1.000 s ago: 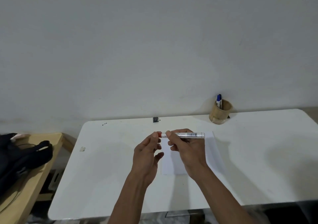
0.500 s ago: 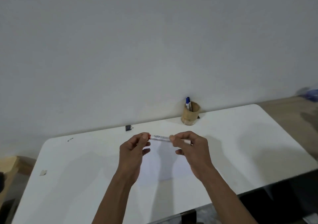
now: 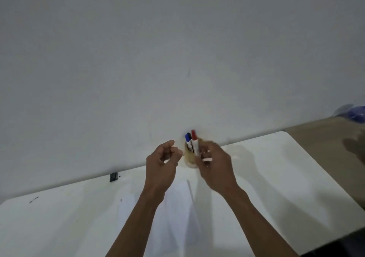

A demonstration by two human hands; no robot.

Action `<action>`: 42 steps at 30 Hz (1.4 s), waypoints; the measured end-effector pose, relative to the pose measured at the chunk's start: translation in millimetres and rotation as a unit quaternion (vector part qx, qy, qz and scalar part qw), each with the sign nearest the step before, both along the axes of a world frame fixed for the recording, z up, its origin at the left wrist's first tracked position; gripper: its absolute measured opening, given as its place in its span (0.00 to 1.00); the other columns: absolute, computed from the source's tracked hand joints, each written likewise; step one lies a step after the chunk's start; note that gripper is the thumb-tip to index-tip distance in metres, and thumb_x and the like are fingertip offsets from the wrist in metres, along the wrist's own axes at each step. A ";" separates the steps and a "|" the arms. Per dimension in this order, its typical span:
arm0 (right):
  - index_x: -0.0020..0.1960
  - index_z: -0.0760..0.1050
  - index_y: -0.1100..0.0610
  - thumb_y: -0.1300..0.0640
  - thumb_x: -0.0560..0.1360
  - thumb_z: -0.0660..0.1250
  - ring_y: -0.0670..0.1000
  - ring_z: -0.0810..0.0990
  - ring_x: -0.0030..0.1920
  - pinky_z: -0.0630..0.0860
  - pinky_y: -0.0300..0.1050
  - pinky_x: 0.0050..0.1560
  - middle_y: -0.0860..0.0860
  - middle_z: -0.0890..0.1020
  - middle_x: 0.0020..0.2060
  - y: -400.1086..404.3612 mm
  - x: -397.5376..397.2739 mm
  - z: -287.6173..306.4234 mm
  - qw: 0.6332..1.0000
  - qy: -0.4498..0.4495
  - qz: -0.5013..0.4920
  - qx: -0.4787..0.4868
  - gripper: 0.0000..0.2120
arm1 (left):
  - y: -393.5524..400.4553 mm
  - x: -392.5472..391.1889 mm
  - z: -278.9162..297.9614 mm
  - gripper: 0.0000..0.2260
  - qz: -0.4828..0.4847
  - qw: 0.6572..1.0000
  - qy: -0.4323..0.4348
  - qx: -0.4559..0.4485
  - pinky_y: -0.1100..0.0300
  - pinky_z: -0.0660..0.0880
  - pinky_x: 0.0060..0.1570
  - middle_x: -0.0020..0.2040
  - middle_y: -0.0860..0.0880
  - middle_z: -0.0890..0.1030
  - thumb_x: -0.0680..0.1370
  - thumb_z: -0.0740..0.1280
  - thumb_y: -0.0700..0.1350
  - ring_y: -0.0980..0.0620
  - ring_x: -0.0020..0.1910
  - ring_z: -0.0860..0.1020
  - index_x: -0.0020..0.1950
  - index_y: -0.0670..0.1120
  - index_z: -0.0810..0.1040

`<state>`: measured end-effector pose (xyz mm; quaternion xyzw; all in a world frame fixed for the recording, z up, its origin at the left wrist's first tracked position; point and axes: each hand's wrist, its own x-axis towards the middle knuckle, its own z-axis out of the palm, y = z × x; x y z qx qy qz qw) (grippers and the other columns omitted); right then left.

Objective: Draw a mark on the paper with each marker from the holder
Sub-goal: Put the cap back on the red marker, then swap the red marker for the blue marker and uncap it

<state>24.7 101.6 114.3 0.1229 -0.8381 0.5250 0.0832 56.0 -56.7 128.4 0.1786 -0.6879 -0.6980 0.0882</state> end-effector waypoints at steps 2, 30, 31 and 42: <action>0.60 0.72 0.44 0.59 0.80 0.70 0.36 0.84 0.43 0.79 0.30 0.41 0.41 0.83 0.43 8.5 -32.5 3.8 0.998 0.010 -0.038 -0.049 0.14 | 9.0 -17.4 -14.6 0.20 0.015 0.998 -0.043 -0.036 0.53 0.80 0.52 0.52 0.50 0.83 0.74 0.74 0.40 0.51 0.52 0.81 0.64 0.49 0.77; 0.54 0.82 0.57 0.58 0.76 0.70 0.56 0.83 0.46 0.82 0.54 0.42 0.53 0.86 0.47 3.0 -116.4 -81.2 0.985 0.117 -0.042 0.116 0.08 | 56.1 -84.3 -99.5 0.30 0.021 0.984 -0.129 -0.122 0.77 0.71 0.43 0.57 0.57 0.81 0.67 0.81 0.44 0.57 0.54 0.78 0.65 0.49 0.74; 0.51 0.83 0.56 0.55 0.75 0.69 0.55 0.83 0.45 0.81 0.53 0.41 0.52 0.86 0.45 -0.6 -114.0 -77.6 0.983 0.127 -0.047 0.122 0.08 | 56.2 -85.0 -102.2 0.29 0.018 0.984 -0.131 -0.120 0.77 0.70 0.44 0.58 0.56 0.81 0.67 0.80 0.43 0.56 0.55 0.78 0.65 0.49 0.74; 0.38 0.85 0.52 0.47 0.67 0.80 0.54 0.84 0.39 0.75 0.50 0.41 0.49 0.87 0.37 -38.4 -109.3 -76.7 0.965 0.043 -0.102 0.239 0.09 | 53.8 -83.2 -99.8 0.14 0.055 0.996 -0.072 -0.028 0.64 0.80 0.33 0.55 0.44 0.79 0.84 0.53 0.38 0.49 0.52 0.77 0.64 0.38 0.74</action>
